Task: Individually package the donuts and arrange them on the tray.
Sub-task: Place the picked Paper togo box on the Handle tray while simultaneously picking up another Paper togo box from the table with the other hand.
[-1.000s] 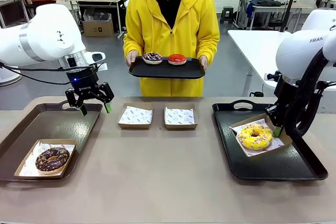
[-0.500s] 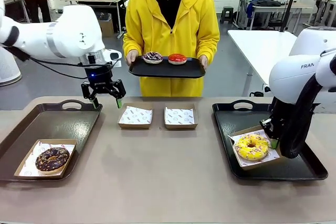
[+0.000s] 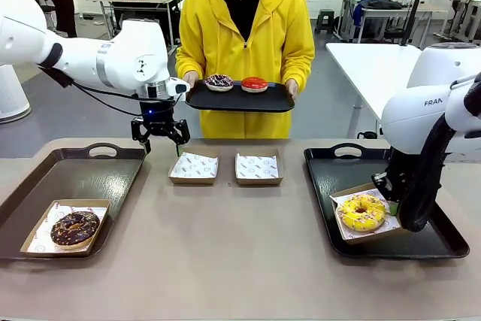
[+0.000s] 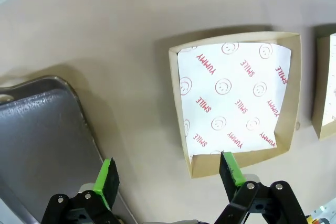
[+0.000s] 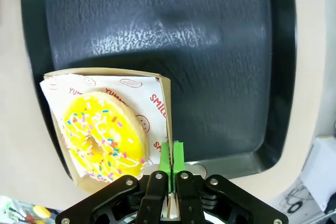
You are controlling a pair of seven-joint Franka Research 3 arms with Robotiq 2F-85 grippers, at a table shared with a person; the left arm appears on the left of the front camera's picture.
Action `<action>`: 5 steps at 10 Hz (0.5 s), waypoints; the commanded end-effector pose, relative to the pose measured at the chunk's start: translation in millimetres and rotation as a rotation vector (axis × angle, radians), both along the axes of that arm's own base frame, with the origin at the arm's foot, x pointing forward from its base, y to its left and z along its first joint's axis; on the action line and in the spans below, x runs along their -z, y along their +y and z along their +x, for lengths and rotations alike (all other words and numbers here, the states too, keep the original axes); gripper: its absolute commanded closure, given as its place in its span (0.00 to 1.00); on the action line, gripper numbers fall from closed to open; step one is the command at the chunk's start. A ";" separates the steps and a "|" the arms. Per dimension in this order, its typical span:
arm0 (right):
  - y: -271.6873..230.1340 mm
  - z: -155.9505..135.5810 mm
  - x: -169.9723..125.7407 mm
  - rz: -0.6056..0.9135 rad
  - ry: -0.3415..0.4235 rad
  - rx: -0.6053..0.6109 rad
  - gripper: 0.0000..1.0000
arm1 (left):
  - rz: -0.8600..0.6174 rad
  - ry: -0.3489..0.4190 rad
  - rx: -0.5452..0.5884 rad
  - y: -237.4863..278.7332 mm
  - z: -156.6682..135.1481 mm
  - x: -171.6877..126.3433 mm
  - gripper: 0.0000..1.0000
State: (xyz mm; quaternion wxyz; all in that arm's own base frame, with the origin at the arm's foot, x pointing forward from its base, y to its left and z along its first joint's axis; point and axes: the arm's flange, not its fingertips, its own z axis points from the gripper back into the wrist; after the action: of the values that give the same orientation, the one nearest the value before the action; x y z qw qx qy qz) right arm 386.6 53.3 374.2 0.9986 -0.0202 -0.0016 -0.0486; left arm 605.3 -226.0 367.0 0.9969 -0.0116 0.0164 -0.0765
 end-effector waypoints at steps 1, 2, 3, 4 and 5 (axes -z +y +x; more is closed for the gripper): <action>-8.0 -5.6 13.7 -0.010 -0.020 0.053 0.98 | 0.018 -0.015 -0.009 -1.7 9.6 6.3 0.00; -9.8 -3.9 15.3 -0.006 -0.017 0.061 0.98 | 0.008 -0.014 -0.008 -0.5 10.7 10.8 0.00; -10.7 -2.6 16.8 -0.007 -0.015 0.065 0.98 | -0.005 -0.014 -0.007 1.2 11.4 15.0 0.00; -12.4 -1.0 17.7 -0.004 -0.017 0.081 0.98 | -0.011 -0.022 -0.012 2.1 10.1 20.9 0.00; -12.8 0.0 18.3 -0.003 -0.017 0.085 0.98 | -0.007 -0.033 -0.015 1.7 8.3 25.9 0.00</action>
State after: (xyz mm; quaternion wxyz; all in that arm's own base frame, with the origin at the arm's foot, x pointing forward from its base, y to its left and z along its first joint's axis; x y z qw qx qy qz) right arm 392.6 40.9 363.4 0.9969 -0.0175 0.0013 -0.0760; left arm 614.5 -225.3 346.2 0.9971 -0.0153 0.0139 -0.0728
